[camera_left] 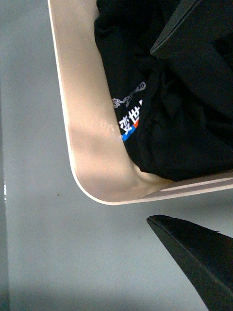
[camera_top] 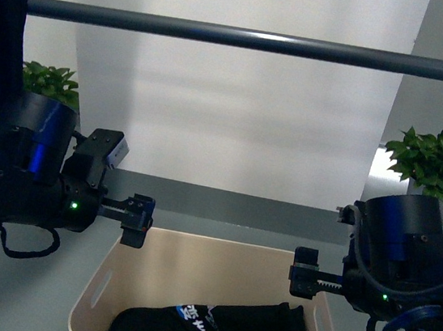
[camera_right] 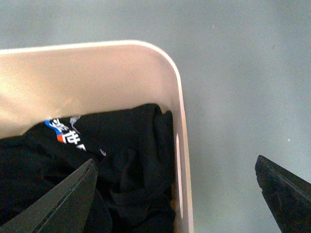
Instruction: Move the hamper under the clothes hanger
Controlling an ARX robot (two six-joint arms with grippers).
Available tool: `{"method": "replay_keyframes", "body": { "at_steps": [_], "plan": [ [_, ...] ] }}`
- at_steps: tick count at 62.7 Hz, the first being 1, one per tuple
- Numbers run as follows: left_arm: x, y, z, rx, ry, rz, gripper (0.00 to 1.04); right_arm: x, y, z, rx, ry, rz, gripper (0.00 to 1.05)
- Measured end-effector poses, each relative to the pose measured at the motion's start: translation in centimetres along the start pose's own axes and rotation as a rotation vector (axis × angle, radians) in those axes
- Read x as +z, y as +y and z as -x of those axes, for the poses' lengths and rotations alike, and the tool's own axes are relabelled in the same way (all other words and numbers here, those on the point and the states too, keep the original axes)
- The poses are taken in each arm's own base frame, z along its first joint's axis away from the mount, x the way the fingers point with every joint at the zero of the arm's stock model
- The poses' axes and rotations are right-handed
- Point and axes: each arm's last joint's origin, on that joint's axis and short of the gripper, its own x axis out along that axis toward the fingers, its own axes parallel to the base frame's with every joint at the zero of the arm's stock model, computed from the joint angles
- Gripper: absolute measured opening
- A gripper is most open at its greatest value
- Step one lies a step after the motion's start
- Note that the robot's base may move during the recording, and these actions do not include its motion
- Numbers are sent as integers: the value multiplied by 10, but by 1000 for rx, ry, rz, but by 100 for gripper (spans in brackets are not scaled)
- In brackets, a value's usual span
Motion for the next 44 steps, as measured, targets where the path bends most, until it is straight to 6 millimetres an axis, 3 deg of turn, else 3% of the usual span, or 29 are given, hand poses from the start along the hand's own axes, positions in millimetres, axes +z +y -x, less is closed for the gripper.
{"method": "replay_keyframes", "body": {
  "at_steps": [9,17,27,35,44],
  "plan": [
    [11,-1,32,-9,-94,-4,98,10,-2,33,-26,-137,-7,97],
    [16,-1,73,221,-352,13,83,16,-4,69,-46,-272,-11,97],
    [10,-4,128,289,-537,27,61,17,-6,101,-34,-391,-17,96],
    [-8,-8,153,292,-529,37,43,8,-13,118,45,-535,43,80],
    [-27,-12,170,288,-492,42,26,-3,-27,141,37,-564,68,62]
  ]
}}
